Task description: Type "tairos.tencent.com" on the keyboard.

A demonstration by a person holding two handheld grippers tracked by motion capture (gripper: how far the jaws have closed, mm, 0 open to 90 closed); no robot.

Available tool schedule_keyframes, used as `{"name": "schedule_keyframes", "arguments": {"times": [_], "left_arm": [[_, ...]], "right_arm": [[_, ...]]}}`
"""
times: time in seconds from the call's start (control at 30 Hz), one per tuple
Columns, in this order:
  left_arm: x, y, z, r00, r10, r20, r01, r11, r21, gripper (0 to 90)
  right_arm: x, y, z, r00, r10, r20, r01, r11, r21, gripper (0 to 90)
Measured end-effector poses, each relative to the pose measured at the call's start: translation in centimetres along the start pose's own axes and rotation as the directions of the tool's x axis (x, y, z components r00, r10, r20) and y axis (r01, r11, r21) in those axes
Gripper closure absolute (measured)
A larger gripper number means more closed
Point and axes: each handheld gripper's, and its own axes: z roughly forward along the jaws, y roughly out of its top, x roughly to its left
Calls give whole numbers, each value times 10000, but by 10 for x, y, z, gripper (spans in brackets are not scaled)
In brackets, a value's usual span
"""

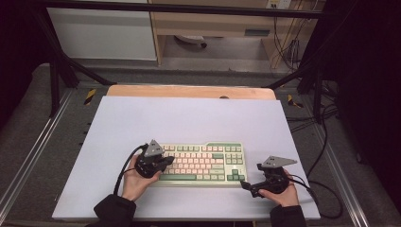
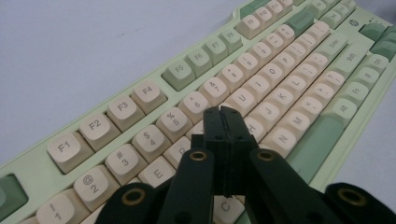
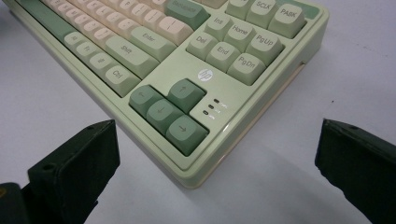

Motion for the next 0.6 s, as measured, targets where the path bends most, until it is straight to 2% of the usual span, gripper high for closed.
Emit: {"name": "schedule_keyframes", "arguments": {"times": [0.6], "left_arm": [[10, -18, -25, 9998, -60, -169, 59, 10000, -67, 899]], "right_arm": [[0, 0, -1, 10000, 15, -6, -15, 10000, 11, 3]]}}
